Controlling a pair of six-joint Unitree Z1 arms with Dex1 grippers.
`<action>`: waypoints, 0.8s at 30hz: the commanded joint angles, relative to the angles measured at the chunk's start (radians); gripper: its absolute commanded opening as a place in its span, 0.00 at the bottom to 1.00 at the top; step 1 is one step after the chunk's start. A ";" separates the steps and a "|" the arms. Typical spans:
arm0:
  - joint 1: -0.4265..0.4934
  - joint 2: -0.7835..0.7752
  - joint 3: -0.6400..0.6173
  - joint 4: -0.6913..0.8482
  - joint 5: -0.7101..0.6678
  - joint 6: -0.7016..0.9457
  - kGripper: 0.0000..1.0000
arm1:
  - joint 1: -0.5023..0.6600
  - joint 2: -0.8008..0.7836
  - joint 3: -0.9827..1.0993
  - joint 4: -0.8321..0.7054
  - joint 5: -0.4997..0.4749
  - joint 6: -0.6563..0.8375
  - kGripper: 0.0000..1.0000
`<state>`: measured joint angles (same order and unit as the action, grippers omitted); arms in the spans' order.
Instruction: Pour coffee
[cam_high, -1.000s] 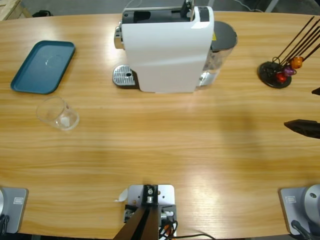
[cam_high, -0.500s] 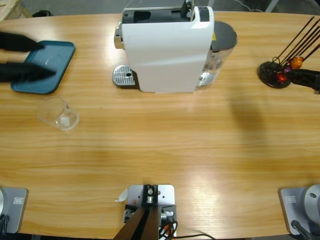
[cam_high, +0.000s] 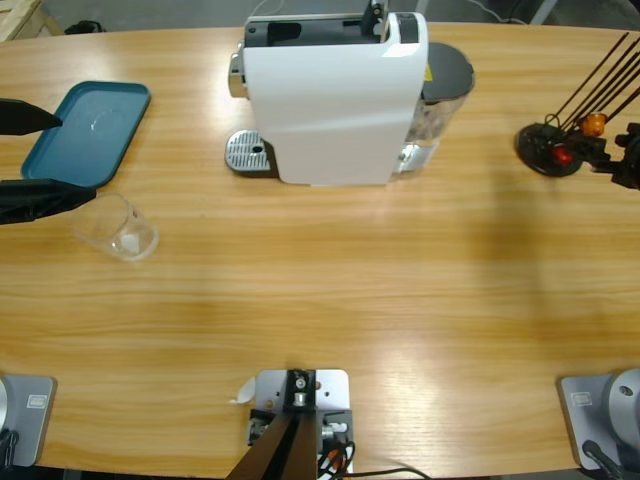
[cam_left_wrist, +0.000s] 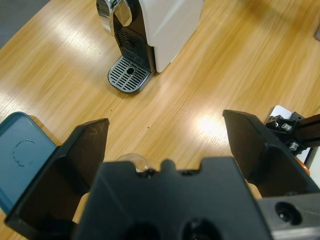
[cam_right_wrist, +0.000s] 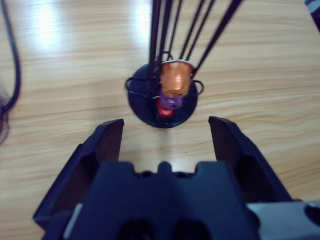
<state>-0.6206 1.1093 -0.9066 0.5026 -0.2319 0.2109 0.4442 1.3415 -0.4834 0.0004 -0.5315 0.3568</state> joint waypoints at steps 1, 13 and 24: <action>-0.002 -0.016 0.021 0.013 0.016 -0.013 1.00 | -0.094 0.024 0.089 -0.150 0.028 -0.033 0.75; -0.002 0.030 -0.003 0.010 0.014 -0.018 1.00 | -0.190 0.127 0.158 -0.377 0.141 -0.112 0.72; -0.004 0.042 -0.003 0.005 0.014 -0.034 1.00 | -0.253 0.164 0.164 -0.453 0.178 -0.157 0.55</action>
<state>-0.6206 1.1176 -0.9109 0.5026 -0.2319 0.1971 0.2217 1.4718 -0.3468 -0.4222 -0.3804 0.2277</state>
